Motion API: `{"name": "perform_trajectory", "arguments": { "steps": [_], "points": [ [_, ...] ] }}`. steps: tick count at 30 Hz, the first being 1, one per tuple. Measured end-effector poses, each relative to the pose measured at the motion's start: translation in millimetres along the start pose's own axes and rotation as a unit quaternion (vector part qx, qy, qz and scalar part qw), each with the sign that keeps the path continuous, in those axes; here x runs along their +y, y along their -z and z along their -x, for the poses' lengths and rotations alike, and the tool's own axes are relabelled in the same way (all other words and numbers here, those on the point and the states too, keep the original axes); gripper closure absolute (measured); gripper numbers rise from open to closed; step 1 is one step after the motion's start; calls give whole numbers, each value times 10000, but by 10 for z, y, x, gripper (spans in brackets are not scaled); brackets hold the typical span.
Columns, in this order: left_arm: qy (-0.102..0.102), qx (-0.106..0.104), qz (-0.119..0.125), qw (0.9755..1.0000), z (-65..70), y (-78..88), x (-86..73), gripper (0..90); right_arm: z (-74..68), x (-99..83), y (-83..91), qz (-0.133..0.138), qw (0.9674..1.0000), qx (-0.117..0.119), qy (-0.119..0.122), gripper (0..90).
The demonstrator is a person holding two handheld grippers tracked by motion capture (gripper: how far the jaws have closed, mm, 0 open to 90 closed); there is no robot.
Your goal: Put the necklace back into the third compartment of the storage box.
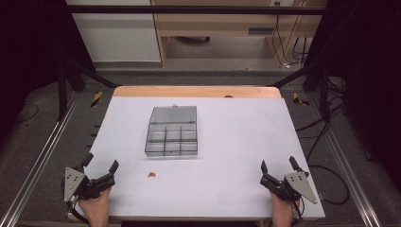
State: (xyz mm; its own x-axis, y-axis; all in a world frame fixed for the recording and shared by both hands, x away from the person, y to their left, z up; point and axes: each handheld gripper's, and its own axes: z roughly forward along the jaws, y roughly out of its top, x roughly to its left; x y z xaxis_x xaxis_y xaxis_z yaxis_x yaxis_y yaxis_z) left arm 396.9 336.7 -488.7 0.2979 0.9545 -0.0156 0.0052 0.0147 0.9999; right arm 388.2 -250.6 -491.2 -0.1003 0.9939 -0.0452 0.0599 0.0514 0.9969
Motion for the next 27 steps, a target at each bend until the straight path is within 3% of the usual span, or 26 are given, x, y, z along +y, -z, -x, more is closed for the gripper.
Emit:
{"name": "perform_trajectory", "arguments": {
  "steps": [12, 23, 27],
  "points": [
    [-75, 53, 53, 9999, 18, 9, -6, 48, 3, 1, -2, -13, 10000, 3, -11, 52],
    [-244, -46, 54, 9997, 40, 12, -6, 85, 6, 0, 0, 4, 10000, 9, -16, 52],
    [-12, -64, 61, 10000, 23, 15, 13, 77, 7, 0, -1, -1, 10000, 18, -19, 52]
  ]
}}
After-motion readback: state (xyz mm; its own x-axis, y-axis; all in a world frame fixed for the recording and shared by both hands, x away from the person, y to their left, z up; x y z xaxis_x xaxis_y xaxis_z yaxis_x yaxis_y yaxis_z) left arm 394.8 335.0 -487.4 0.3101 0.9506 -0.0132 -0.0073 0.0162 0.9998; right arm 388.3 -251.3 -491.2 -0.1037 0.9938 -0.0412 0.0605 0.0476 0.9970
